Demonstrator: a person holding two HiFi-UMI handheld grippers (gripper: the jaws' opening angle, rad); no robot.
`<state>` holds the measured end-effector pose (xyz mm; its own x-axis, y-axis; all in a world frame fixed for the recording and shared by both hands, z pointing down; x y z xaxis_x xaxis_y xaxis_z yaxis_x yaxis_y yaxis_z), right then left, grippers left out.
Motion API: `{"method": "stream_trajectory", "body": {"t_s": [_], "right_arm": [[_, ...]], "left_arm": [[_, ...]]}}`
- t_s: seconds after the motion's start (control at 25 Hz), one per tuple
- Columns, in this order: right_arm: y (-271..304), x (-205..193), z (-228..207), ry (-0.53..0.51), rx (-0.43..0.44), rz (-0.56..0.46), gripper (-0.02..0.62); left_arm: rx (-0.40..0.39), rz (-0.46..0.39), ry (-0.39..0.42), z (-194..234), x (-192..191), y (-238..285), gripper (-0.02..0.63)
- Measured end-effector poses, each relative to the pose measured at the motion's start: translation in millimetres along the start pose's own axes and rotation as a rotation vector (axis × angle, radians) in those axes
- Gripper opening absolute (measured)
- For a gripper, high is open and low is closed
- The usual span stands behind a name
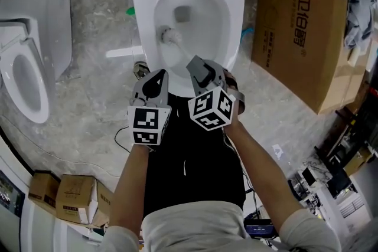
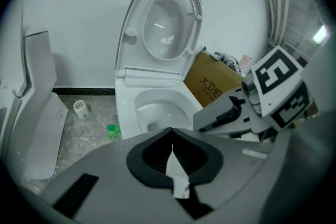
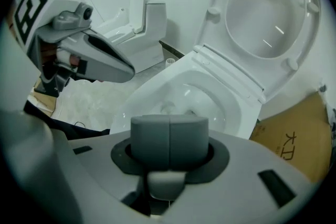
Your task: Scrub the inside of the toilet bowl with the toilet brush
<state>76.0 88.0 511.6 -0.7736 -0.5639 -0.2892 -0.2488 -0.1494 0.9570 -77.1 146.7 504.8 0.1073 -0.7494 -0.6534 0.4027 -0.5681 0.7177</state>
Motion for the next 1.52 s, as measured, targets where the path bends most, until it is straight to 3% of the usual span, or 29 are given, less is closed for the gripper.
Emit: {"method": "stream_trajectory", "body": {"t_s": [0.36, 0.6, 0.88, 1.52], "right_arm": [[21, 66, -31, -0.022, -0.057, -0.023, 0.146], [27, 78, -50, -0.037, -0.067, -0.024, 0.146], [24, 66, -81, -0.005, -0.100, -0.032, 0.146], [-5, -5, -114, 0.156, -0.184, -0.050, 0.147]], "left_arm": [[0.066, -0.021, -0.050, 28, -7, -22, 0.011], [0.081, -0.035, -0.082, 22, -9, -15, 0.011], [0.059, -0.026, -0.078, 9, -9, -6, 0.011], [-0.048, 0.029, 0.037, -23, 10, 24, 0.011]]}}
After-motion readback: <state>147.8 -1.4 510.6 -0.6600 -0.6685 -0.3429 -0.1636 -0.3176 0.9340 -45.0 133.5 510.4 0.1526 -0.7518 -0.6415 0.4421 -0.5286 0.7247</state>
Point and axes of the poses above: the fingertips, and each gripper's own axes: y forward along the fingers, z to its left, x out of its top, the point moved 10 cm from there along -y, backward along the fingers, and after that the axes turned 13 degrees about y, right-handed, at the moved point
